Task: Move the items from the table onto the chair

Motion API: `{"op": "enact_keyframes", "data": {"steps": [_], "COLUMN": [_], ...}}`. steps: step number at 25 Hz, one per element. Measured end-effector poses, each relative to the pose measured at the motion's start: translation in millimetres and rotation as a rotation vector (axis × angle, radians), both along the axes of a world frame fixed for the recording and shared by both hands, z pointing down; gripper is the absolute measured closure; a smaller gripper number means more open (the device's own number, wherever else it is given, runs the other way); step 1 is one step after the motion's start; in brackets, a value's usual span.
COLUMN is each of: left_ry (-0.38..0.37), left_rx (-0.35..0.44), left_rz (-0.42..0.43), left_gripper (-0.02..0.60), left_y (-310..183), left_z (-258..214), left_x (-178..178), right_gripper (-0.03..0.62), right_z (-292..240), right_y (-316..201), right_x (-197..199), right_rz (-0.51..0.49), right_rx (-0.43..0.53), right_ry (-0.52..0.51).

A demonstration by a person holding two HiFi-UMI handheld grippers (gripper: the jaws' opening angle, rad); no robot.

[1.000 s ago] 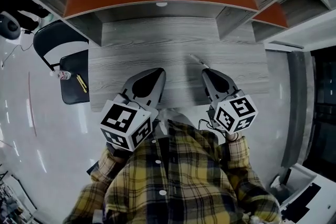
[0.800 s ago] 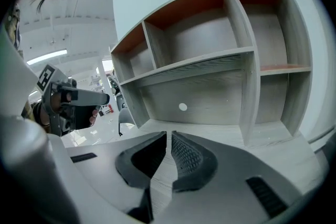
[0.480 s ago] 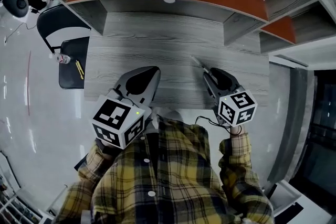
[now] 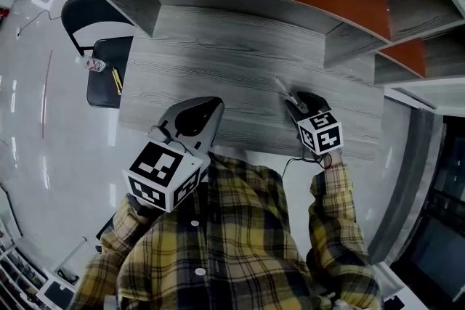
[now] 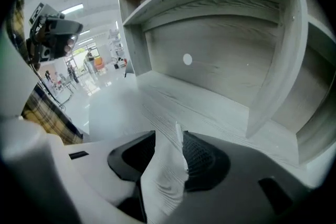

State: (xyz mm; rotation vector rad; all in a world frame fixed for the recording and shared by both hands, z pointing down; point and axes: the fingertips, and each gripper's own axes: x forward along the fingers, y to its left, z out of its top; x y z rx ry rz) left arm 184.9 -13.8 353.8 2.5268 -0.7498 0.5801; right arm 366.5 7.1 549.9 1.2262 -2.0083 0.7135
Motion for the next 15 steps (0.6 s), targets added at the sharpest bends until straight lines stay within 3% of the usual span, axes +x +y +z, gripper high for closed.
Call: {"op": "enact_keyframes", "data": {"steps": [8, 15], "left_ry": [-0.028, -0.031], "left_rx": [-0.020, -0.031], "left_rz": [-0.041, -0.061], "left_gripper": [0.577, 0.577], "left_y": [0.5, 0.6], "left_z": [8.3, 12.5], "left_x": [-8.9, -14.4], "right_gripper": [0.441, 0.442], "right_z": [57.2, 81.7], "right_y": [-2.7, 1.3], "right_x": [12.5, 23.8], "right_rz": [-0.054, -0.023], "right_rx": [-0.113, -0.166], "right_ry": [0.050, 0.073]}}
